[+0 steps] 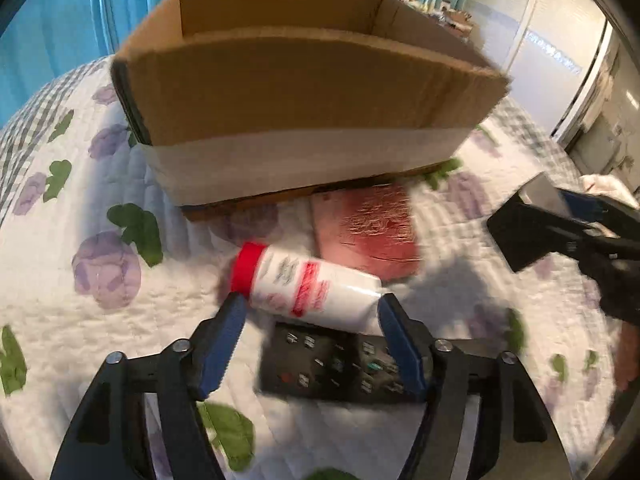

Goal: Organize rigid objects
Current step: 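Grasp the red-capped white bottle with the left tool while the right tool holds the power bank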

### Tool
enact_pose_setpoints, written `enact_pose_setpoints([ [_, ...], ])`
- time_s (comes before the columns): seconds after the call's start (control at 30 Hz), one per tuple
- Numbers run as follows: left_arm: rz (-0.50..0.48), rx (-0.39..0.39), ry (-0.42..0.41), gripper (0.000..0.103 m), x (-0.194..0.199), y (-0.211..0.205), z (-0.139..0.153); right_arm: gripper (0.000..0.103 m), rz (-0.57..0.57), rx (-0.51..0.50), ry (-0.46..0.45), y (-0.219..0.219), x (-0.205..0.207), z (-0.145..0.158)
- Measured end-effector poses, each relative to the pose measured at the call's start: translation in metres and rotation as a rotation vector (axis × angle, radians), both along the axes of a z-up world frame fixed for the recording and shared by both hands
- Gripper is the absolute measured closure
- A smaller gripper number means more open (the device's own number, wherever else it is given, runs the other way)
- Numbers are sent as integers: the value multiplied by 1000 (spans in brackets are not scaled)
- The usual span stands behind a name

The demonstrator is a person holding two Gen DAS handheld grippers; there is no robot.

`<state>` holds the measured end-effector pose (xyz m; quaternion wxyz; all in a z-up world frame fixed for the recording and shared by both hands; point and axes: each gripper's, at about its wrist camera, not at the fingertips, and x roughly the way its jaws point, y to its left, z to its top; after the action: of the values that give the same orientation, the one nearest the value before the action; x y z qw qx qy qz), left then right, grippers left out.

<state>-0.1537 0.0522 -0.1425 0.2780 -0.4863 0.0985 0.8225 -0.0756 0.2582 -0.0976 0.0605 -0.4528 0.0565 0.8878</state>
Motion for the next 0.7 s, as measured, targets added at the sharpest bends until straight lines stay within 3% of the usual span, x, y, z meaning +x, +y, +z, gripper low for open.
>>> enact_pose_setpoints([
  [0.1,-15,-43,-10,27,-8,9,-15,35,-11,-8,-11,5,-5,-7],
  [0.27,-75,-98,85,27,-7,26,-21,35,-14,-20,-28,8,-11,-16],
  [0.37,-92,-87,99,30,-4,26,-19,35,-10,-25,-33,7,-11,-19],
  [0.47,-93,-79,105,44,1,22,-14,35,-10,-23,-26,6,-9,-17],
  [0.7,-75,-54,89,51,6,13,-6,35,-10,-19,2,4,-2,-3],
])
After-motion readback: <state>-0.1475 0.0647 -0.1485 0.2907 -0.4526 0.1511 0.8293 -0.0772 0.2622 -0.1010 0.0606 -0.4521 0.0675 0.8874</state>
